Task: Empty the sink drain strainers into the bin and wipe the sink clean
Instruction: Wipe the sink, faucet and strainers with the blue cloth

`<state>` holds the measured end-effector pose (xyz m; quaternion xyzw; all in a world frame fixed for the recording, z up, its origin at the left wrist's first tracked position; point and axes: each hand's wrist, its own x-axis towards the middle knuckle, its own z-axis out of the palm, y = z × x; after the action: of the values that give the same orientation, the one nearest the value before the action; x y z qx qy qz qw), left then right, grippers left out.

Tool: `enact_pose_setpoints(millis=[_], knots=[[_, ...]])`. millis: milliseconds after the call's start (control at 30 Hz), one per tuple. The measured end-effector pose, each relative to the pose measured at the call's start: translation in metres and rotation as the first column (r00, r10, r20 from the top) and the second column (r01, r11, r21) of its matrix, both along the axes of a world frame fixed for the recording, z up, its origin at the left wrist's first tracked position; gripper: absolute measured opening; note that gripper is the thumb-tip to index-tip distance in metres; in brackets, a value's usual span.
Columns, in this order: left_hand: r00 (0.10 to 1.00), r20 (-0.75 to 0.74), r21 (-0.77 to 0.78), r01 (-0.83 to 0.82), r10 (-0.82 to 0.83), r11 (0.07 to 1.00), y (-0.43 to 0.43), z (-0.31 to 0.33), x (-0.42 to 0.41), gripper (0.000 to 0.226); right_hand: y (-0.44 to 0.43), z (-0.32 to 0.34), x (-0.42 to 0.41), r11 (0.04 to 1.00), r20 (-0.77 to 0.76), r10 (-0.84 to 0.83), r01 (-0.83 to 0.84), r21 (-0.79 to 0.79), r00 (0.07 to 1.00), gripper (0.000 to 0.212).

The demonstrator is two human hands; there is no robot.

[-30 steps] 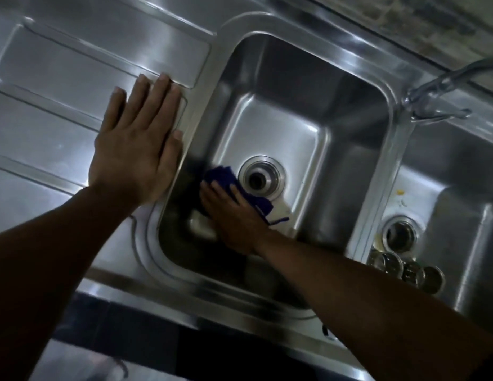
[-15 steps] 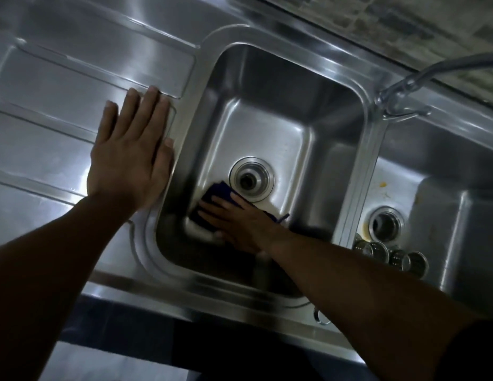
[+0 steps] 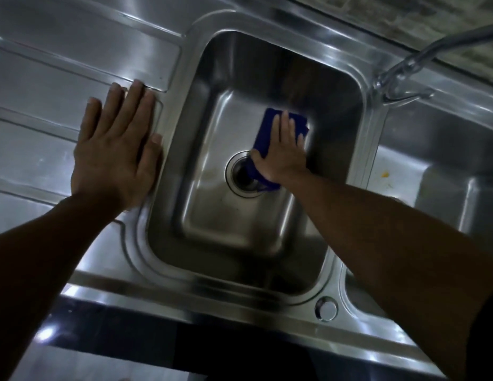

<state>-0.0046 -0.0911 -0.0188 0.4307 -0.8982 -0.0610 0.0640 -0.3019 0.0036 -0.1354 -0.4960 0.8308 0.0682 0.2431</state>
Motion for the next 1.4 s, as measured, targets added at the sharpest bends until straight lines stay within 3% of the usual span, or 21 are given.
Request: enact_pose_setpoints(millis=[233, 400, 567, 667, 767, 1000, 1200, 1333, 1400], knots=[[0.999, 0.026, 0.052, -0.021, 0.020, 0.998, 0.000, 0.003, -0.002, 0.062, 0.045, 0.012, 0.016, 0.986, 0.043, -0.078, 0.071, 0.150, 0.996, 0.107], [0.999, 0.022, 0.055, -0.028, 0.027, 0.998, 0.002, 0.007, -0.004, 0.063, 0.101, 0.018, 0.085, 0.957, 0.120, -0.162, 0.127, 0.261, 0.979, 0.086], [0.999, 0.023, 0.038, -0.028, 0.028, 0.999, 0.003, 0.005, -0.004, 0.063, 0.122, 0.034, 0.098, 0.890, 0.327, -0.011, -0.140, 0.434, 0.945, 0.101], [1.000, 0.023, 0.036, -0.019, 0.018, 0.999, 0.002, 0.004, -0.005, 0.063, 0.115, 0.046, 0.092, 0.844, 0.471, 0.159, -0.367, 0.392, 0.868, 0.095], [1.000, 0.017, 0.032, -0.026, 0.026, 0.999, 0.002, 0.003, -0.004, 0.063, 0.097, 0.045, 0.118, 0.811, 0.465, 0.344, -0.507, 0.291, 0.816, 0.095], [1.000, 0.006, 0.023, -0.022, 0.022, 0.999, 0.003, 0.004, -0.004, 0.062, 0.063, 0.028, 0.143, 0.802, 0.451, 0.487, -0.588, 0.109, 0.748, 0.096], [1.000, 0.009, 0.027, -0.025, 0.024, 0.999, 0.008, 0.010, -0.008, 0.062, 0.115, 0.053, 0.091, 0.704, 0.546, 0.455, -0.659, 0.263, 0.703, 0.078], [0.995, 0.070, 0.085, -0.081, 0.075, 0.993, 0.011, 0.019, -0.016, 0.058, 0.124, 0.092, 0.076, 0.748, 0.481, 0.238, -0.475, 0.463, 0.844, 0.040], [0.980, 0.186, 0.109, -0.090, 0.069, 0.990, 0.007, 0.027, -0.023, 0.058, 0.124, 0.117, 0.082, 0.763, 0.422, 0.259, -0.452, 0.462, 0.869, 0.027]])
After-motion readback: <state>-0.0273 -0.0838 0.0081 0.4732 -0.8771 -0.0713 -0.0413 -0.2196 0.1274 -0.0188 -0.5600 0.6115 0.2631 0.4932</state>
